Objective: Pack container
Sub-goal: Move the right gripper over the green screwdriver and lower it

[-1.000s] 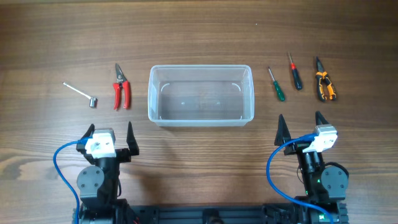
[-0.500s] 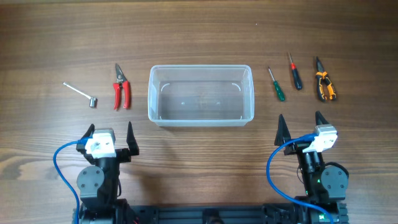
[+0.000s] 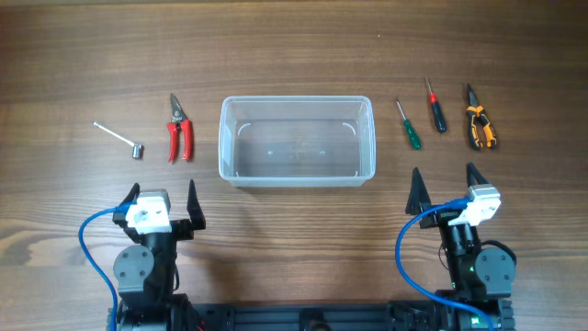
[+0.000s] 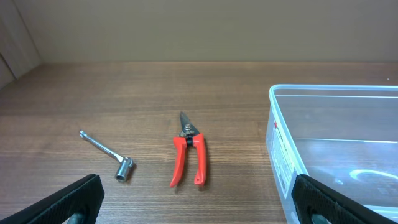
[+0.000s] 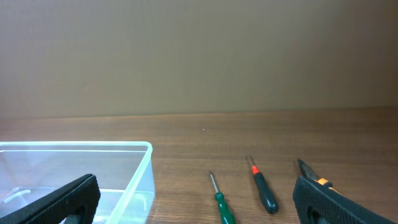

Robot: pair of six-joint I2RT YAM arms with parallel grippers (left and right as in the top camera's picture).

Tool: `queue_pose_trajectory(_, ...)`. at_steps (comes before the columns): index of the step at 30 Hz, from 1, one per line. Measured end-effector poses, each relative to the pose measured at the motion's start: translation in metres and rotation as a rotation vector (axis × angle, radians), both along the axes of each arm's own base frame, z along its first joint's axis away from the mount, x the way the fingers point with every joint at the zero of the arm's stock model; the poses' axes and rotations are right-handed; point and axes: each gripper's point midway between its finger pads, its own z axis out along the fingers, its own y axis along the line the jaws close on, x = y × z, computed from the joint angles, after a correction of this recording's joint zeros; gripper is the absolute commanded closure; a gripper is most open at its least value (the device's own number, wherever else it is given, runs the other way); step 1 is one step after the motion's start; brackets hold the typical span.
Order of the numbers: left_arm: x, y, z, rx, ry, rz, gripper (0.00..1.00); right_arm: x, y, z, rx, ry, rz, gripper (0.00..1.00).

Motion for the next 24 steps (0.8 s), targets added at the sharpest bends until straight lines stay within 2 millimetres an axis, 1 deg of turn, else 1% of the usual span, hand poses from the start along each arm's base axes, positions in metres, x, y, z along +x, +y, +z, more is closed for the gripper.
queue_pose_trajectory(3, 0.000, 0.000, 0.000, 0.000, 0.000, 0.000, 0.00, 0.002, -0.001, -0.001, 0.001, 0.031, -0.003, 0.00)
queue_pose_trajectory(4, 0.000, 0.000, 0.000, 0.000, 0.000, 0.000, 0.00, 0.004, -0.001, 0.002, 0.000, 0.045, -0.008, 0.00)
queue_pose_trajectory(5, 0.000, 0.000, 0.000, 0.000, 0.001, 0.000, 0.00, 0.007, -0.003, 0.009, -0.004, 0.057, -0.016, 0.00)
queue_pose_trajectory(8, 0.000, 0.000, 0.000, 0.000, 0.000, 0.000, 0.00, 0.021, -0.006, 0.043, -0.035, 0.087, -0.034, 0.00)
queue_pose_trajectory(9, 0.000, 0.000, 0.000, 0.000, 0.000, 0.000, 0.00, 0.029, -0.007, 0.062, -0.049, 0.107, -0.038, 0.00)
queue_pose_trajectory(10, 0.000, 0.000, 0.000, 0.000, 0.000, 0.000, 0.00, 0.037, -0.007, 0.073, -0.060, 0.136, -0.038, 0.00)
queue_pose_trajectory(11, 0.000, 0.000, -0.001, 0.000, 0.000, 0.000, 0.00, 0.049, -0.007, 0.089, -0.072, 0.175, -0.037, 0.00)
queue_pose_trajectory(12, 0.000, 0.000, -0.001, 0.000, 0.001, 0.000, 0.00, 0.058, -0.007, 0.099, -0.080, 0.212, -0.035, 0.00)
queue_pose_trajectory(13, 0.000, 0.000, -0.001, 0.000, 0.001, 0.000, 0.00, 0.072, -0.007, 0.110, -0.090, 0.256, -0.031, 0.00)
queue_pose_trajectory(14, 0.000, 0.000, -0.002, 0.000, 0.004, 0.000, 0.00, 0.081, -0.006, 0.113, -0.100, 0.321, -0.021, 0.00)
queue_pose_trajectory(15, 0.000, 0.000, -0.002, 0.000, 0.005, -0.001, 0.00, 0.093, -0.006, 0.113, -0.113, 0.418, -0.004, 0.00)
queue_pose_trajectory(17, 0.000, 0.000, -0.002, 0.000, 0.003, 0.000, 0.00, 0.118, -0.004, 0.115, -0.127, 0.519, 0.021, 0.00)
queue_pose_trajectory(18, 0.000, 0.000, -0.002, 0.000, 0.003, 0.000, 0.00, 0.120, -0.004, 0.115, -0.137, 0.538, 0.027, 0.00)
queue_pose_trajectory(19, 0.000, 0.000, -0.002, -0.001, 0.003, -0.002, 0.00, 0.142, -0.003, 0.098, -0.133, 0.673, 0.050, 0.00)
queue_pose_trajectory(20, 0.000, -0.001, -0.002, -0.001, 0.003, -0.003, 0.00, 0.145, -0.002, 0.087, -0.127, 0.752, 0.060, 0.00)
queue_pose_trajectory(22, 0.000, -0.001, -0.002, -0.001, 0.004, -0.003, 0.00, 0.163, -0.001, 0.068, -0.120, 0.841, 0.070, 0.00)
queue_pose_trajectory(24, 0.000, -0.001, -0.002, -0.001, 0.004, -0.004, 0.00, 0.177, -0.001, 0.049, -0.116, 0.889, 0.076, 0.00)
